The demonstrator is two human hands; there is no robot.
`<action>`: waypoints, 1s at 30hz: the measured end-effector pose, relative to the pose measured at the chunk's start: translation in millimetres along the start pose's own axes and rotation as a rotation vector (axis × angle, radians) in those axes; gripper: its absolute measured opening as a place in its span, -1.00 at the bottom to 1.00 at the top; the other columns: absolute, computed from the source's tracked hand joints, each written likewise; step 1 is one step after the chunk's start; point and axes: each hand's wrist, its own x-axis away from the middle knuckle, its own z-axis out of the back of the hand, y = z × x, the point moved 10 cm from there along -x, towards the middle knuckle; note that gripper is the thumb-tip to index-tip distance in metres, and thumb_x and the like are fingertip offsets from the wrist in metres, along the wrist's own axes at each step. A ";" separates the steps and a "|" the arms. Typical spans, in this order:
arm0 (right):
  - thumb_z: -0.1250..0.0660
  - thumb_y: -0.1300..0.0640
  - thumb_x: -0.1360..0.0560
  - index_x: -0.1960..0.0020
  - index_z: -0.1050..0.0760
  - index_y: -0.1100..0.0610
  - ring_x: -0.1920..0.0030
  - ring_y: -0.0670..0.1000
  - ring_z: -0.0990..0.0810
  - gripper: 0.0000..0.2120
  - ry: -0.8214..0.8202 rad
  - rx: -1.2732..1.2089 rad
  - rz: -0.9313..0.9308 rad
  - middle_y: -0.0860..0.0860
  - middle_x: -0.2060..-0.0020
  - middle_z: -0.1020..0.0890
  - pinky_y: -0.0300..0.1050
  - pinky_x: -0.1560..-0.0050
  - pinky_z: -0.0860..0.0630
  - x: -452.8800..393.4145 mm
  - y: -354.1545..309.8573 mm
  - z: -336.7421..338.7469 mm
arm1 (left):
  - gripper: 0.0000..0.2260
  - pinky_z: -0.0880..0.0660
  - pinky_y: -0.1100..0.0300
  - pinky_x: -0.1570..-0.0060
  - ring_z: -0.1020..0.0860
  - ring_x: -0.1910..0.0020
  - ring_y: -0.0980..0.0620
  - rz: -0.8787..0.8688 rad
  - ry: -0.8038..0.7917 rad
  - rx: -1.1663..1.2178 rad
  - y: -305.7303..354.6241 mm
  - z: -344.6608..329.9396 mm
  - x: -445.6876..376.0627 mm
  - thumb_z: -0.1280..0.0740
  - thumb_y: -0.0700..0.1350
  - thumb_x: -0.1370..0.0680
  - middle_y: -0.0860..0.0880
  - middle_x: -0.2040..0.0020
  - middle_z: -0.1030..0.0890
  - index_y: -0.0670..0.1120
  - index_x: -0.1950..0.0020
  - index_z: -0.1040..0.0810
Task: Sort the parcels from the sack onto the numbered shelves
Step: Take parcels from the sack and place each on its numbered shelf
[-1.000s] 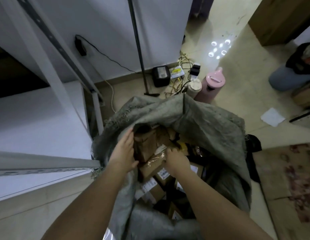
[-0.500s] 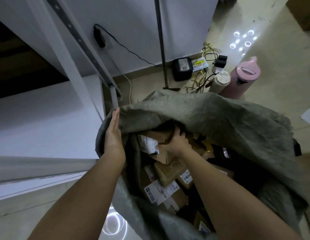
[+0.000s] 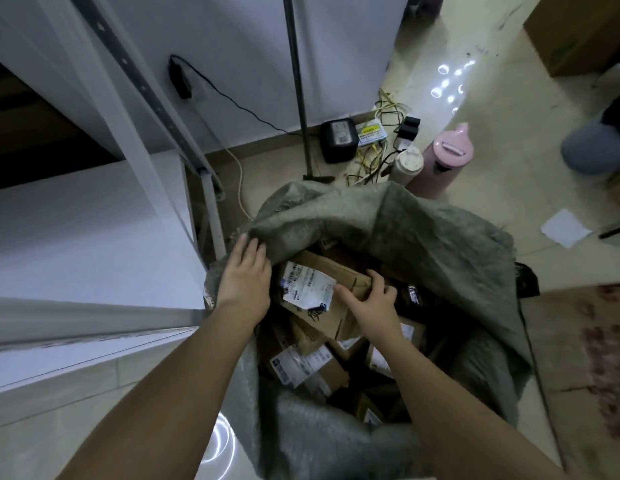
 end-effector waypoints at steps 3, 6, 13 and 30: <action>-0.30 -0.33 -0.44 -0.53 -0.05 -0.06 -0.41 0.25 -0.25 -0.19 0.041 -0.127 -0.134 0.10 -0.47 -0.09 0.06 -0.20 -0.38 27.6 19.4 24.9 | -0.42 0.41 -0.16 -0.39 0.12 -0.55 -0.17 -0.101 -0.004 0.018 18.6 20.2 18.0 0.00 0.08 -0.64 -0.17 -0.58 0.05 -0.16 -0.57 0.05; -0.31 -0.34 -0.42 -0.53 -0.08 -0.03 -0.42 0.24 -0.23 -0.17 0.090 -0.266 -0.275 0.12 -0.47 -0.11 0.14 -0.33 -0.30 50.4 46.2 40.8 | -0.43 0.38 -0.16 -0.41 0.12 -0.55 -0.17 -0.175 -0.013 0.053 39.4 31.9 35.5 -0.01 0.05 -0.64 -0.17 -0.58 0.06 -0.17 -0.57 0.05; -0.35 -0.38 -0.35 -0.54 -0.06 -0.06 -0.34 0.26 -0.38 -0.09 0.095 -0.765 -0.600 0.17 -0.43 -0.29 0.23 -0.23 -0.46 100.6 100.6 30.7 | -0.46 0.11 0.02 -0.53 -0.01 -0.54 -0.07 -0.061 -0.066 0.748 82.4 44.3 79.5 -0.06 0.07 -0.64 -0.10 -0.56 -0.08 -0.14 -0.56 -0.06; -0.28 -0.02 -0.55 -0.42 -0.23 -0.04 -0.13 0.18 -0.56 -0.52 0.056 -0.955 -0.380 0.13 -0.21 -0.52 0.05 -0.16 -0.49 182.8 116.5 24.9 | -0.22 -0.56 -0.10 -0.09 -0.58 -0.14 -0.07 0.307 -0.609 2.220 149.6 33.5 144.2 -0.49 0.32 -0.22 0.06 -0.22 -0.58 0.28 -0.36 -0.26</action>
